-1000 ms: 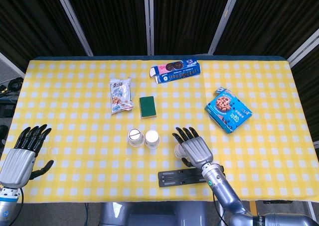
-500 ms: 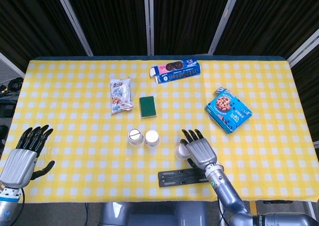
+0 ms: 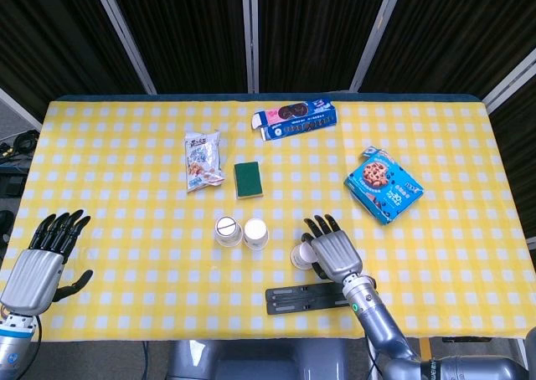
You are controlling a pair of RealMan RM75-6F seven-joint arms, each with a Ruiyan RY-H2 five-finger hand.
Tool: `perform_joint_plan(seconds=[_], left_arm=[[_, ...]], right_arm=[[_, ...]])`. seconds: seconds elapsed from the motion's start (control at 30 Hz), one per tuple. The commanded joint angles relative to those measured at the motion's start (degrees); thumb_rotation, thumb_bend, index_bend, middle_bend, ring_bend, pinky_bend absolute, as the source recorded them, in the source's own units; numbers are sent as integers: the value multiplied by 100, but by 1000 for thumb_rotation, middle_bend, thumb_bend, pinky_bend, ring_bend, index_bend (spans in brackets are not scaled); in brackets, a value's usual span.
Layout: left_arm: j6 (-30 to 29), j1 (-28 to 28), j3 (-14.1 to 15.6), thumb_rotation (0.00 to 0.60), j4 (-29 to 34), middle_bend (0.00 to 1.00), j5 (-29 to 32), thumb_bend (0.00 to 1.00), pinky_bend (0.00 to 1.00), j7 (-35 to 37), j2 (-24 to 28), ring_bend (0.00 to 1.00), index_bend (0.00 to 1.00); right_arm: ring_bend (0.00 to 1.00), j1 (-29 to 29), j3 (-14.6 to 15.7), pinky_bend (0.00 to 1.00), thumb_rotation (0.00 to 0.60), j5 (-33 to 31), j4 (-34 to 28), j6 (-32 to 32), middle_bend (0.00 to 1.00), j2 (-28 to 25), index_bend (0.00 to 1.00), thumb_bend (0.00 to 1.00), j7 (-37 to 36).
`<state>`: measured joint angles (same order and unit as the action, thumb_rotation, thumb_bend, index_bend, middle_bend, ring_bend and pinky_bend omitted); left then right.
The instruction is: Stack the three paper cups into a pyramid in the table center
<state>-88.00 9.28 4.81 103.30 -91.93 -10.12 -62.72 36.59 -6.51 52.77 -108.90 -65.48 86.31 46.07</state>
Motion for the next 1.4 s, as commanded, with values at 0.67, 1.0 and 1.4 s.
perform_joint_plan(seconds=[0.67, 1.0, 1.4], left_arm=[[168, -46, -152, 600, -48, 0, 38, 277, 0, 352, 111, 0, 0], [219, -78, -173, 600, -39, 0, -41, 277, 0, 457, 152, 0, 0], [354, -56, -247, 600, -99, 0, -4, 277, 0, 658, 189, 0, 0]], right_arm=[[0, 1018, -1073, 0, 600, -274, -1103, -574, 87, 49, 402, 338, 822], [0, 1561, -1088, 0, 600, -719, -617, -621, 88, 746, 405, 338, 1065], [0, 2088, -1224, 0, 600, -1096, 195, -608, 93, 1285, 409, 339, 1169]])
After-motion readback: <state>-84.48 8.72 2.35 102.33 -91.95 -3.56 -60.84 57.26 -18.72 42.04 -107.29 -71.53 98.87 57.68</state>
